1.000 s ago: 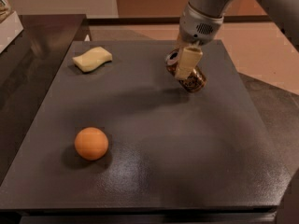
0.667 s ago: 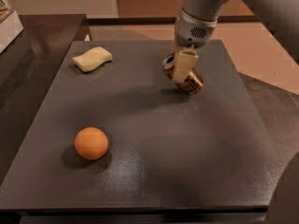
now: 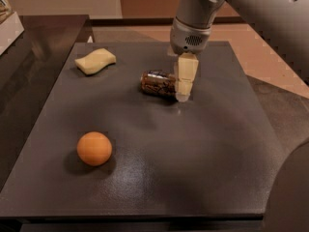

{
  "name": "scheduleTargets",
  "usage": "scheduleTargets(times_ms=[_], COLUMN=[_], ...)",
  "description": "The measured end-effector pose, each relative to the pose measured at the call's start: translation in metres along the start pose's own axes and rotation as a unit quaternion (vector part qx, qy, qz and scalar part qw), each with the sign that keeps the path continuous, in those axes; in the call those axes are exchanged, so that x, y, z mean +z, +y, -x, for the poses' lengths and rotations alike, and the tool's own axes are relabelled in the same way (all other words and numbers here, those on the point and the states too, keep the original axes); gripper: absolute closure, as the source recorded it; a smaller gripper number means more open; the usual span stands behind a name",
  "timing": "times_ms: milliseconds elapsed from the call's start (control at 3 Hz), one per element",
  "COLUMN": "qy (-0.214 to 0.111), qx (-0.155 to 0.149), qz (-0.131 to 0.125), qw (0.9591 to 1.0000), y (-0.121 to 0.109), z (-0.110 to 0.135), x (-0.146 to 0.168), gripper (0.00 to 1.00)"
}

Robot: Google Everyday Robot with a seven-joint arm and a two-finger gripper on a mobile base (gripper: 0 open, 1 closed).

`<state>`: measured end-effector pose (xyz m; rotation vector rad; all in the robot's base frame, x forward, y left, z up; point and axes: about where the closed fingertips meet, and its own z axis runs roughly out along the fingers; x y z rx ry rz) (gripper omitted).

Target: Knock orange can over

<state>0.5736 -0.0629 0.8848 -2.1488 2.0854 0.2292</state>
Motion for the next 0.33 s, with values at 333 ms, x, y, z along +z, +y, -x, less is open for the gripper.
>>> scheduleTargets(times_ms=[333], qy=[0.0], qx=[0.0], qz=[0.0], qw=[1.0], y=[0.0], z=[0.0], x=[0.0], gripper=[0.0])
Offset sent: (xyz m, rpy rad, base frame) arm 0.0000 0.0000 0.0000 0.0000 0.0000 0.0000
